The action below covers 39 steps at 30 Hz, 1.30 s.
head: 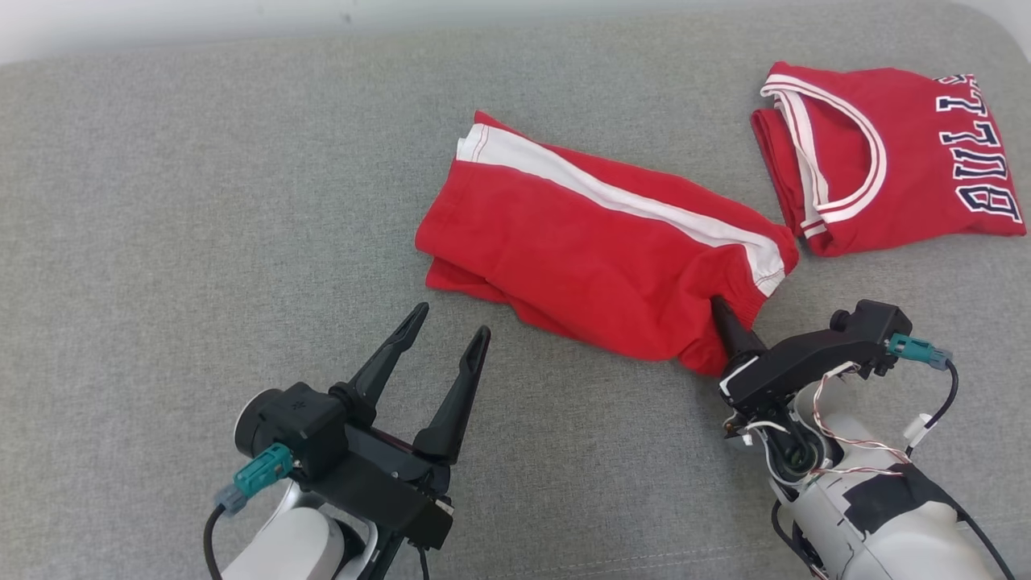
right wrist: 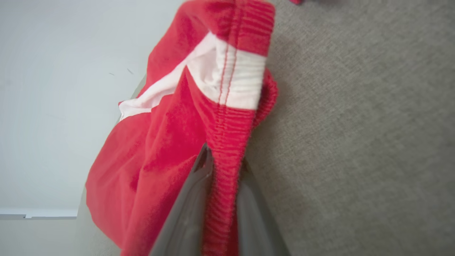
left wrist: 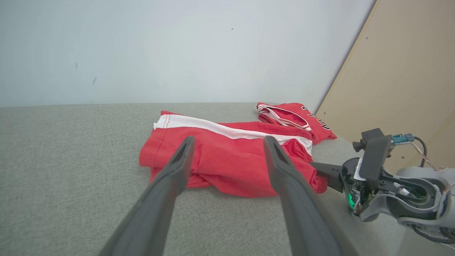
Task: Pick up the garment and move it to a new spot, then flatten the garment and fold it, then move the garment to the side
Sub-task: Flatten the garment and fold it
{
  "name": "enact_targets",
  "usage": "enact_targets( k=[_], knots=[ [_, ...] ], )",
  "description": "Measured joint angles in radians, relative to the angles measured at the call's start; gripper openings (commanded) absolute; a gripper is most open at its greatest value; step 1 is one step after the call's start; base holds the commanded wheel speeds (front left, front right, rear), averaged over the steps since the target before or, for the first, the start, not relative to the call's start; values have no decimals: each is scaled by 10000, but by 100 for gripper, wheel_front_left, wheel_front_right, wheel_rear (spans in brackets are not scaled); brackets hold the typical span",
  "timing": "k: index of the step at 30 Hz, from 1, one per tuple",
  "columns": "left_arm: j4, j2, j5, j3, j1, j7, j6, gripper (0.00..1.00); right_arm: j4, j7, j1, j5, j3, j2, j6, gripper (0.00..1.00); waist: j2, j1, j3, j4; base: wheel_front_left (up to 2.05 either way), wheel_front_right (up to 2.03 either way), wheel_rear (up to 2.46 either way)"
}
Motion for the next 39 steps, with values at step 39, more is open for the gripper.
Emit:
enact_targets(
  k=[39],
  knots=[
    [121,-533,276,161,963,0,-188,100,-4677,-640,2162,-295,1404,-2980,2,0,-1,-2,-1087,-103,0,0,0]
  ],
)
